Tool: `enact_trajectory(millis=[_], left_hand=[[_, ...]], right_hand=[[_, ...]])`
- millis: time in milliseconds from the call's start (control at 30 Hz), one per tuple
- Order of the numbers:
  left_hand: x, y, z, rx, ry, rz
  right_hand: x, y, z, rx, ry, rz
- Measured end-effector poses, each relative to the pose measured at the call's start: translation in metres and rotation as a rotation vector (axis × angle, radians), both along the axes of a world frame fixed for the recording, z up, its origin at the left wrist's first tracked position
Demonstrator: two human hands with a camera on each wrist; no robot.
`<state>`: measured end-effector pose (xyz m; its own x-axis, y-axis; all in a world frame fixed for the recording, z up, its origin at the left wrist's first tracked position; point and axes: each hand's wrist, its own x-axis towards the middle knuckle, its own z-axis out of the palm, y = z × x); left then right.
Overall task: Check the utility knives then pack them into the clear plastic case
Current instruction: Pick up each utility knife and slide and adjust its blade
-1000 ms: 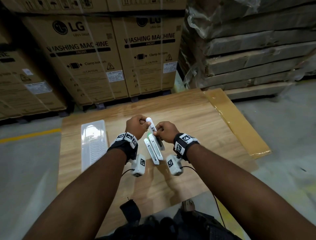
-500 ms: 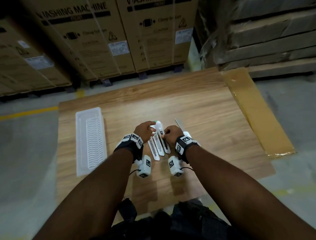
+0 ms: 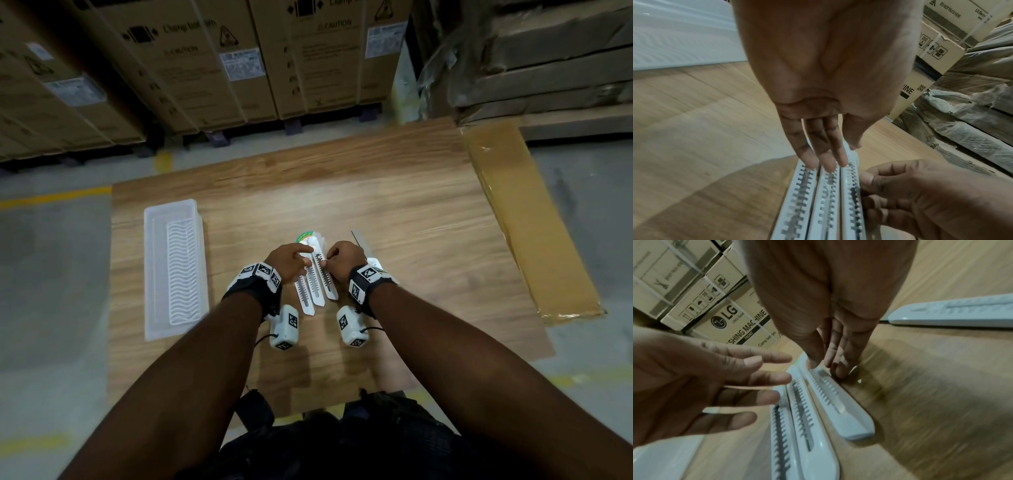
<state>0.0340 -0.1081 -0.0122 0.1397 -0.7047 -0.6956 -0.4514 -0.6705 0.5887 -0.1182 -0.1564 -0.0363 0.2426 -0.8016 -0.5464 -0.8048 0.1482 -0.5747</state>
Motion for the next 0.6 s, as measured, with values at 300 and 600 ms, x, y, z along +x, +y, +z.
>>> enact_trajectory(millis=[300, 600], left_hand=[[-0.025, 0.003, -0.002, -0.059, 0.003, 0.063], [-0.057, 0.019, -0.018, -0.116, 0.111, 0.175]], right_hand=[[-0.071, -0.025, 0.015, -0.072, -0.036, -0.228], [-0.105, 0.005, -0.010, -0.047, 0.196, -0.035]])
